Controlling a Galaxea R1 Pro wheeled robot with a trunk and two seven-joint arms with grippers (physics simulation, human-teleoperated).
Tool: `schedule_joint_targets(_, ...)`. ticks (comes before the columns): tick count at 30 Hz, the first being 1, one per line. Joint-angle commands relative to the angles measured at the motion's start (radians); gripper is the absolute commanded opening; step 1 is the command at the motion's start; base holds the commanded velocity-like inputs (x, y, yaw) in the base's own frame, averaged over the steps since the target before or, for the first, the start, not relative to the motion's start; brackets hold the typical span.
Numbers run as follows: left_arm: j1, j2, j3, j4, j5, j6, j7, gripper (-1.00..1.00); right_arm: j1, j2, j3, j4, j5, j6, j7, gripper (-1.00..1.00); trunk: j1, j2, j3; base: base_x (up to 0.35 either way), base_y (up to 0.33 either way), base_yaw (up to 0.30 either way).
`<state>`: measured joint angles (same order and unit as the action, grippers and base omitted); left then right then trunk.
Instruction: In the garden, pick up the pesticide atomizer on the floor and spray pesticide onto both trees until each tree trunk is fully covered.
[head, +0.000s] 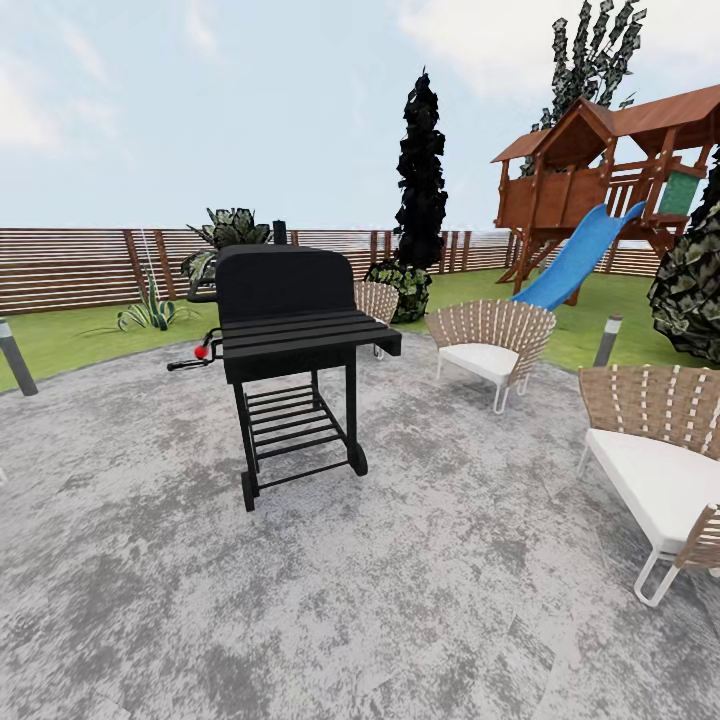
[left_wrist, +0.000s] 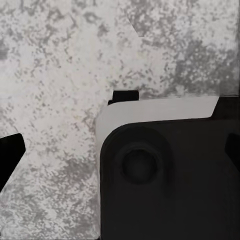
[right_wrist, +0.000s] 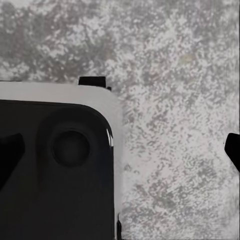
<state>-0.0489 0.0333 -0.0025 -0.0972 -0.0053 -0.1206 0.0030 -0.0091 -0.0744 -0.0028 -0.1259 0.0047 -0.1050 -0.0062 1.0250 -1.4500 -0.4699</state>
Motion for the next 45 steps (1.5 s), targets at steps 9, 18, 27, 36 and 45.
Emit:
schedule_joint_targets(9, -0.219, 0.037, 0.002, -0.09, 0.002, -0.204, -0.001, 1.0, -0.1, -0.036, -0.002, -0.356, -0.005, -0.223, 0.001, 1.0, 0.0, 0.0, 0.0, 0.0, 0.0, 0.0)
schedule_joint_targets(18, -0.214, 0.033, 0.004, -0.072, 0.008, -0.205, -0.001, 1.0, -0.148, -0.027, 0.005, -0.299, -0.001, -0.255, 0.007, 1.0, 0.0, 0.0, 0.0, 0.0, 0.0, 0.0)
schedule_joint_targets(27, -0.212, 0.033, 0.004, -0.07, 0.01, -0.205, -0.001, 1.0, -0.149, -0.027, 0.004, -0.276, -0.001, -0.257, 0.009, 1.0, 0.0, 0.0, 0.001, 0.0, 0.0, -0.033)
schedule_joint_targets(36, -0.212, 0.036, 0.005, -0.071, 0.011, -0.205, -0.001, 1.0, -0.149, -0.027, 0.004, -0.274, -0.004, -0.256, 0.009, 1.0, 0.0, 0.0, 0.005, 0.0, 0.0, -0.242)
schedule_joint_targets(45, -0.212, 0.039, 0.006, -0.072, 0.011, -0.205, -0.001, 1.0, -0.149, -0.027, 0.0, -0.278, -0.006, -0.255, 0.006, 1.0, 0.0, 0.0, 0.006, 0.0, 0.0, -0.287)
